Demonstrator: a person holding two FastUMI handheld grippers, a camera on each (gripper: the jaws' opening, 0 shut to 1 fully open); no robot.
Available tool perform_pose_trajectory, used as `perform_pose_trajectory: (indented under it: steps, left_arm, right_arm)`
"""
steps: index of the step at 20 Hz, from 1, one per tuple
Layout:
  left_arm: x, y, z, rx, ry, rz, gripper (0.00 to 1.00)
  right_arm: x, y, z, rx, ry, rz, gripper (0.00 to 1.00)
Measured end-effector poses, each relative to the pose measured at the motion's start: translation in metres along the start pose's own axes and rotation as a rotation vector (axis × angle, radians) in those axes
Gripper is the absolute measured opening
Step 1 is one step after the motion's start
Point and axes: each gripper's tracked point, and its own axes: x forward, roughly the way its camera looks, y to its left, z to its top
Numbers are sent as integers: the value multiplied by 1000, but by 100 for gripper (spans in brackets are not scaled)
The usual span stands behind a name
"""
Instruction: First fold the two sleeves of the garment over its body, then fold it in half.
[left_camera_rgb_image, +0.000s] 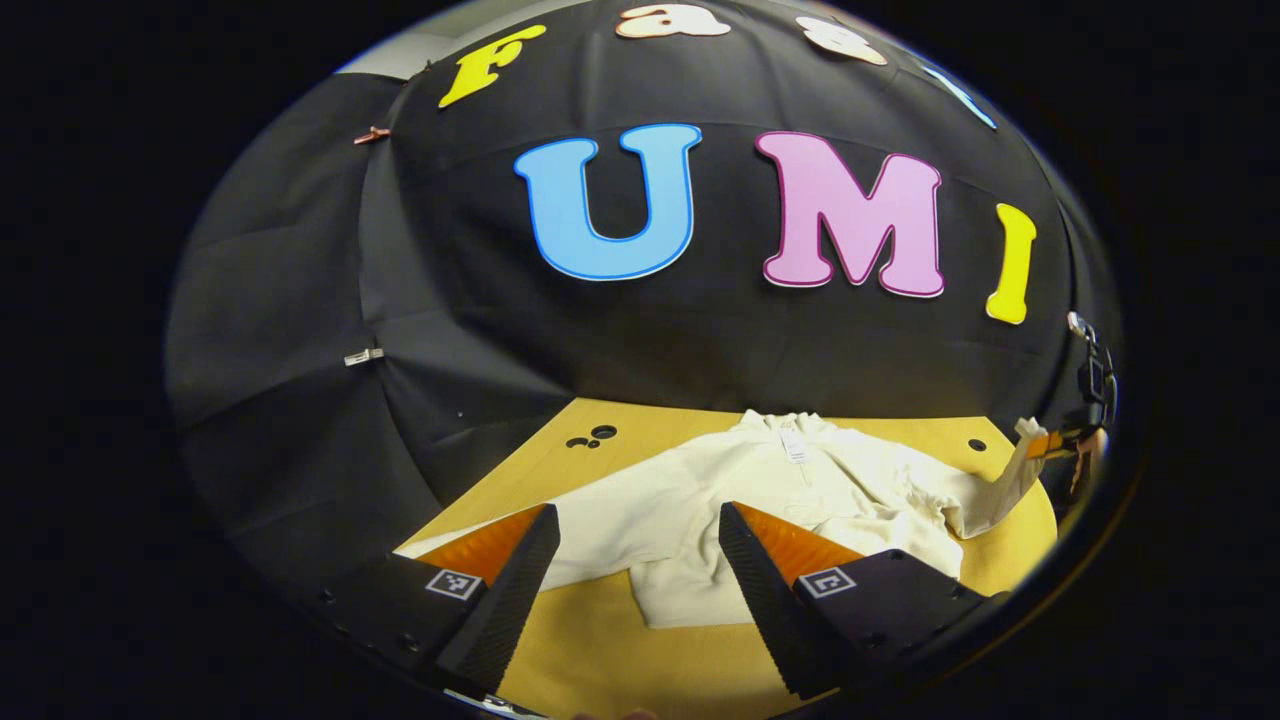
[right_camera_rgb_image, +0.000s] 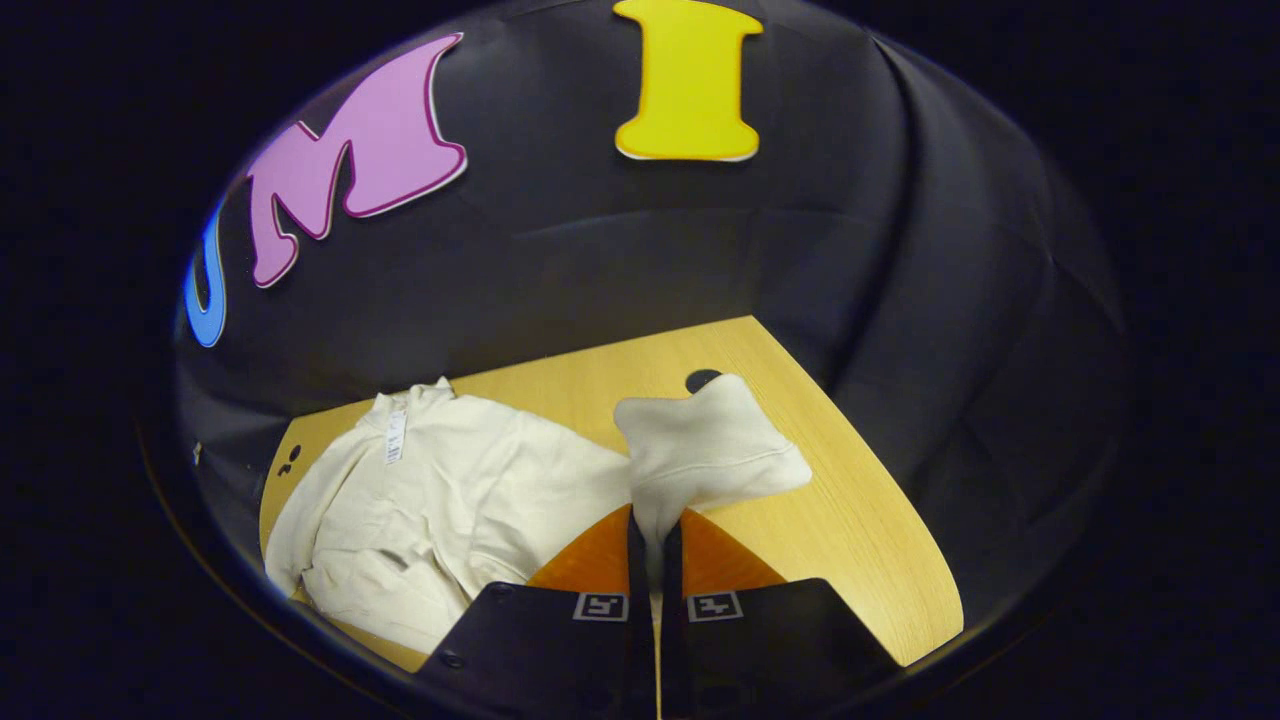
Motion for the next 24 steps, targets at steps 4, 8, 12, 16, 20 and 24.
perform_pose_trajectory:
  steps: [4,8,12,16,20,24]
  left_arm:
    - [-1,27,-3,-22,0,27,99]
    - [1,53,-7,-49,2,58,99]
    - [6,74,-12,-72,9,88,99]
    - [11,84,-19,-102,22,108,99]
    - [15,93,-22,-109,27,118,99]
    - [22,107,-25,-91,22,136,99]
  right_arm:
    - [5,56,44,-72,-55,62,6]
    - [12,117,67,-132,-86,125,6]
    - [17,186,80,-178,-101,200,6]
    - [22,264,83,-237,-110,287,6]
    - [23,350,68,-287,-101,391,6]
    - [26,435,26,-377,-62,493,6]
